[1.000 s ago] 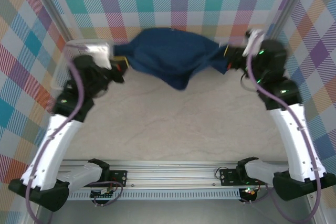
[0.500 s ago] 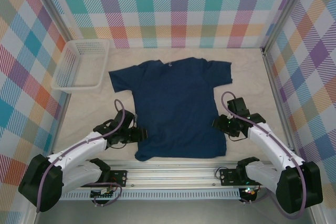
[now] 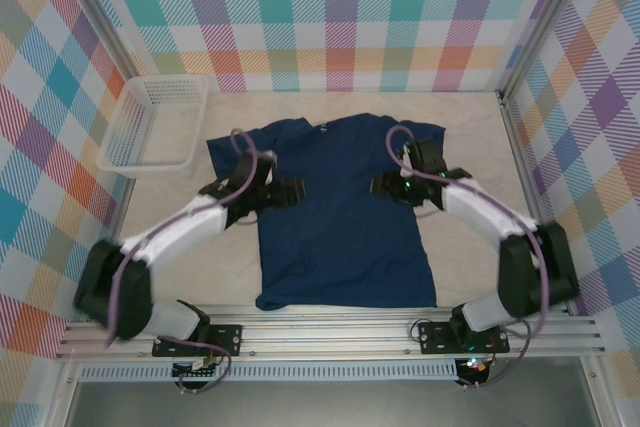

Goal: Fold the inside-out t-shirt

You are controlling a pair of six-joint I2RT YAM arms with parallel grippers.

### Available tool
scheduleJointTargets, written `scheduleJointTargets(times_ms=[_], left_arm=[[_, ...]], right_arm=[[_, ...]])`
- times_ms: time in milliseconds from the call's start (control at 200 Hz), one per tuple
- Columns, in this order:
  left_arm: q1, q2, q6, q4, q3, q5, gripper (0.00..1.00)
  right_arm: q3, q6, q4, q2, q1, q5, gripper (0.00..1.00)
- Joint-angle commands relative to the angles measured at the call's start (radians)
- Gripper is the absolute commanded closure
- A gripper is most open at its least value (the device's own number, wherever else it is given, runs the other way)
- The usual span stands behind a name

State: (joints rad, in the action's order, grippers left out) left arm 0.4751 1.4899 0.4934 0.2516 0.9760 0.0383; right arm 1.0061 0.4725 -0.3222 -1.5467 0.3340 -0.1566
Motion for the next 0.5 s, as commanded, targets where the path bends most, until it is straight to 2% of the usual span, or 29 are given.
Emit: scheduleJointTargets(times_ms=[0, 155, 495], left_arm=[[-0.077, 0.228, -0.054, -0.068, 0.142, -0.027, 0.2], [-0.11, 0.473, -0.09, -0.01, 0.354, 0.029, 0.21], [-0.186, 0.735, -0.119, 0.157, 0.643, 0.095, 0.21]], right_arm=[[0.188, -0.052, 0.102, -0.188, -0.029, 0.028, 0.4], [0.371, -0.025, 0.083, -0.416, -0.064, -0.019, 0.42], [0.728, 0.061, -0.133, -0.744, -0.125, -0.059, 0.46]])
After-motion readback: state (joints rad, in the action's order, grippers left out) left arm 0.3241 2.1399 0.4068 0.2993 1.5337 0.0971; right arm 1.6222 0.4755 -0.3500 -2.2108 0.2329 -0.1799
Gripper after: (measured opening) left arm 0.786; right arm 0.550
